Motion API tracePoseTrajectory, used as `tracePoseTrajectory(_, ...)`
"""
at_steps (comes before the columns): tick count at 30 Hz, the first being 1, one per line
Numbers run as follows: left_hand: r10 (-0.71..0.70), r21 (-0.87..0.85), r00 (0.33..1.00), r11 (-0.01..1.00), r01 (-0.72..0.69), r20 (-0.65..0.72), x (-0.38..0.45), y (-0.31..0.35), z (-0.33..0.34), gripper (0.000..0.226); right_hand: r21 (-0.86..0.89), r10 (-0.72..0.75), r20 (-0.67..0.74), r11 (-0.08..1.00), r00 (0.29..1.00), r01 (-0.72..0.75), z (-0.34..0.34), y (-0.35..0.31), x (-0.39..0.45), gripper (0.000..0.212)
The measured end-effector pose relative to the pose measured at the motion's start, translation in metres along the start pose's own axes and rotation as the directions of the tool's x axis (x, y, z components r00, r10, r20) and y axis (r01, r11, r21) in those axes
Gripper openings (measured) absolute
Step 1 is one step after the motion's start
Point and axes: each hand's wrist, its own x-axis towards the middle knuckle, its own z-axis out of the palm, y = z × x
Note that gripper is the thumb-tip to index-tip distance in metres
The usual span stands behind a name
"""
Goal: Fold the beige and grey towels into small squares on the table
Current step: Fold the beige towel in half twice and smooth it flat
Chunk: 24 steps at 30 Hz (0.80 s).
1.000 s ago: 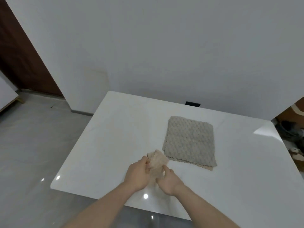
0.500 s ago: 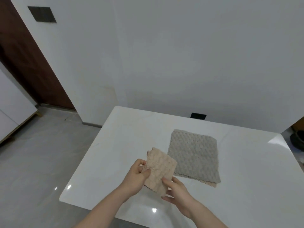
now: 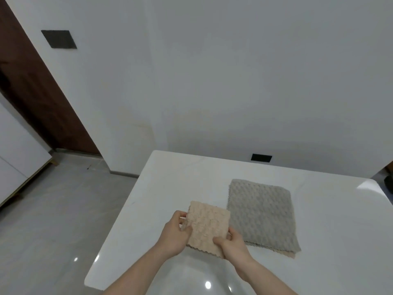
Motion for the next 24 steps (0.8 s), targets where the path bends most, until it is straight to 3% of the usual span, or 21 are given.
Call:
tracePoseTrajectory(5,0.027,0.05,0.997,0.998,-0.031,0.076,0.023,-0.021,-0.039,0.044,0.006,0.038,-0.093,0.999,0.995,-0.038,0.052,0.0,0.011,0.034)
tracePoseTrajectory(13,0.058,0.171,0.984,0.981,-0.087,0.167,0.068,-0.062,-0.108,0.036,0.082,0.069,-0.195,0.995,0.978,-0.054,0.135,-0.001,0.028,0.032)
tracePoseTrajectory(20,0.096,0.191,0.966,0.971,-0.145,0.241,0.085,-0.063,-0.118,0.044,0.061,0.067,-0.233,0.997,0.97,-0.054,0.147,0.0,0.03,0.029)
tracePoseTrajectory(24,0.11,0.14,0.977,0.981,-0.137,0.181,0.091,-0.057,-0.113,0.034,0.044,0.045,-0.243,0.998,0.969,-0.035,0.136,-0.002,0.039,0.023)
